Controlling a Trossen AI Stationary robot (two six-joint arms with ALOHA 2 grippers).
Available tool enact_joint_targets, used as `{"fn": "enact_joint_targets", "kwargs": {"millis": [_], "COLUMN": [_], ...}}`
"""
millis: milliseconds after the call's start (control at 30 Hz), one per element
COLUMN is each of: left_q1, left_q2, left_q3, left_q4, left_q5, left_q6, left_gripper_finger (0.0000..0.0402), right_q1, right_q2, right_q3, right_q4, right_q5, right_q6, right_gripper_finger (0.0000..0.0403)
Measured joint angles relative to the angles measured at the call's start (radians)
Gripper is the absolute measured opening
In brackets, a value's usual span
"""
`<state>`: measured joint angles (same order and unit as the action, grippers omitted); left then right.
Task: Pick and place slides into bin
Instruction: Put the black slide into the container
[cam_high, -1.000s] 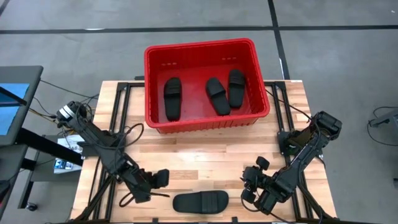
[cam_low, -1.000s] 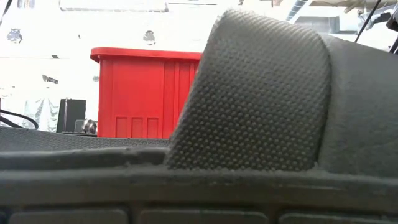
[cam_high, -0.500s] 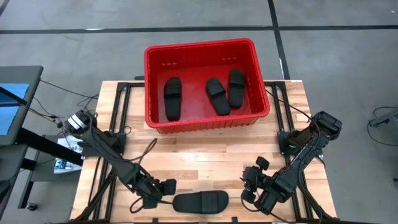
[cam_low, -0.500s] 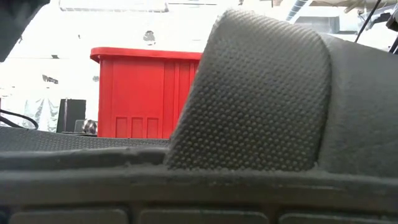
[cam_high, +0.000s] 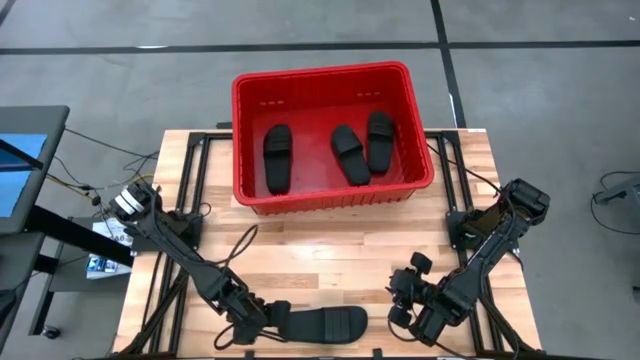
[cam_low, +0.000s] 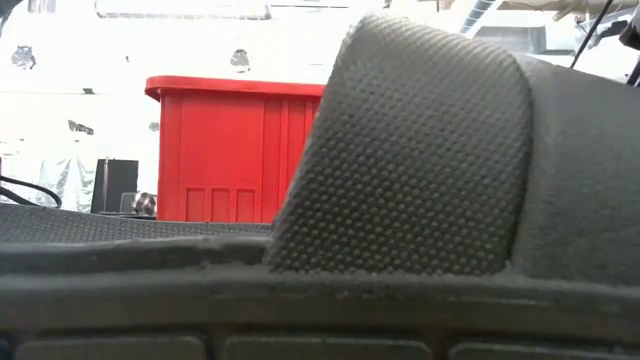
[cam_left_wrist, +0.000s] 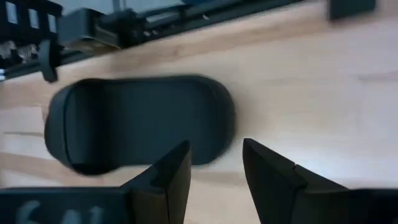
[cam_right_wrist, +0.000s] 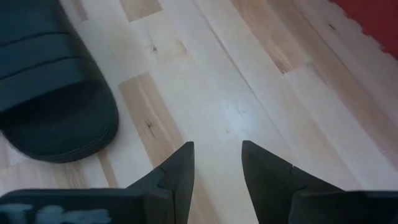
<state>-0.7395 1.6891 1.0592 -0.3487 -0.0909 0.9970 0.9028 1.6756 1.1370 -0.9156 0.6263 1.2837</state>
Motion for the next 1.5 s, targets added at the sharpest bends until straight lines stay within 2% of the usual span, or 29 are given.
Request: {"fn": "enact_joint_targets", "kwargs": {"millis": [400, 900, 1200, 1500], "left_q1": [0.027, 0.043, 0.066, 0.101], "left_q2": [0.048, 0.125, 0.154, 0.178], "left_q3": [0.018, 0.019, 0.020, 0.019], "left_q4": [0.034, 0.070, 0.128, 0.133], "left_q5": [0.019, 0.063, 0.127, 0.207], "left_q6": [-0.018, -0.017, -0.001, 0.005], "left_gripper_finger": [0.0138, 0.0138, 0.0137, 0.0097], "right_q1": [0.007, 0.005, 0.008, 0.007], "right_q2": [0.000, 0.000, 0.000, 0.000], "right_q3": [0.000, 0.000, 0.000, 0.000], "right_q4": [0.036, 0.066, 0.088, 0.094], "right_q5": [-0.013, -0.079, -0.088, -0.087], "right_q6": [-0.035, -0.035, -0.035, -0.035], "right_gripper_finger": [0.0124, 0.0124, 0.0124, 0.0124]}}
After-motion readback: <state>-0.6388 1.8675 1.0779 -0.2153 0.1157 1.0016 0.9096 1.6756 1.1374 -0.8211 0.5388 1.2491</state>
